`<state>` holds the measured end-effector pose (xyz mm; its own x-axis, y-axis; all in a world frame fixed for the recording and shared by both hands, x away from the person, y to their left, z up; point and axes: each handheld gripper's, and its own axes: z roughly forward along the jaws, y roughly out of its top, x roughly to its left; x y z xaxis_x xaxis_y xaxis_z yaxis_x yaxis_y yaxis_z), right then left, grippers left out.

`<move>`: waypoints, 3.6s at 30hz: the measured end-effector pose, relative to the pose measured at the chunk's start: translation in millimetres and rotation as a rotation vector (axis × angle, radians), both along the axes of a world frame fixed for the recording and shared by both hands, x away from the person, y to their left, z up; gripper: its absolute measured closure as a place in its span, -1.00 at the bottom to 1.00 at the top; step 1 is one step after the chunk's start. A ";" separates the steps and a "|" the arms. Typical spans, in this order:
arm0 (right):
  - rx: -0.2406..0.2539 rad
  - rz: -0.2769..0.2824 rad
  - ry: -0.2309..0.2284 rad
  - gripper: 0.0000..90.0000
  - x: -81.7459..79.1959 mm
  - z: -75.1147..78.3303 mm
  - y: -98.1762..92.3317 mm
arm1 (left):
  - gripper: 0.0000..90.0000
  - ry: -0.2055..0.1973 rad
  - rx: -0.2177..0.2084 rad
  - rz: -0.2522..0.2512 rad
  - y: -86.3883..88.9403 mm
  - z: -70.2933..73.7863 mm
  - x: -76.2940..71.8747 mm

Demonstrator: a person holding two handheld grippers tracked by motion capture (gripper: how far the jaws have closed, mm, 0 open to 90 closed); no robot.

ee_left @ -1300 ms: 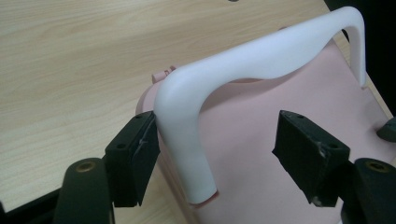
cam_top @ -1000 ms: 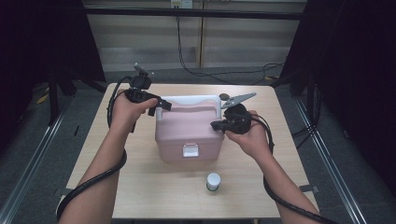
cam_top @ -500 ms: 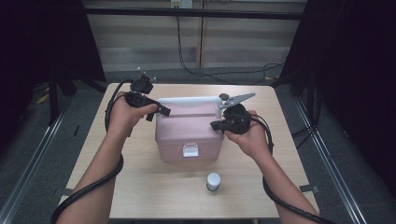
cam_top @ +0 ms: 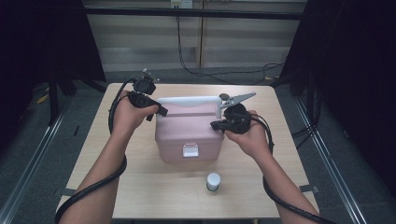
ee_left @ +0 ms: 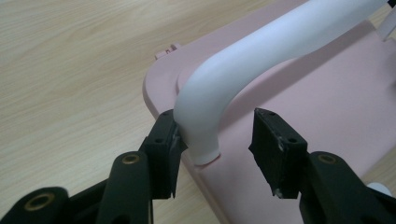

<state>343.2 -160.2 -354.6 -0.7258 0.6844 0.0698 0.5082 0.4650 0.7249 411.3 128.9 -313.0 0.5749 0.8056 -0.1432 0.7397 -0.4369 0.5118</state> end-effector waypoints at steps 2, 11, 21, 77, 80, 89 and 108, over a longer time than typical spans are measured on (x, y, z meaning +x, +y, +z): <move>-0.008 0.002 -0.007 1.00 0.0 0.3 1.0 | 0.24 -0.001 0.010 0.004 -1.2 -0.3 0.3; -0.001 0.002 -0.005 1.00 0.2 -0.2 0.3 | 0.51 0.005 0.062 0.031 -3.9 -2.3 3.6; 0.035 0.004 -0.001 1.00 1.2 -2.4 -3.5 | 0.56 0.027 0.058 0.021 -1.7 0.6 4.5; -0.029 -0.008 -0.008 1.00 -6.9 -5.4 -44.0 | 0.62 -0.011 0.008 -0.026 5.3 18.2 15.9; -0.031 -0.007 -0.003 1.00 -6.6 -8.9 -43.5 | 0.62 -0.011 0.008 -0.022 4.8 19.8 17.6; -0.026 -0.002 0.016 1.00 -5.2 -15.8 -42.8 | 0.62 -0.009 -0.004 -0.012 4.6 23.2 21.4; 0.001 0.033 0.030 1.00 0.5 -16.6 -23.4 | 0.62 -0.002 -0.028 -0.003 7.1 24.8 24.4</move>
<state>343.7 -183.6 -371.2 -0.7458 0.6597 0.0927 0.5140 0.4813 0.7100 435.8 136.1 -288.2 0.5773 0.7998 -0.1645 0.7374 -0.4242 0.5256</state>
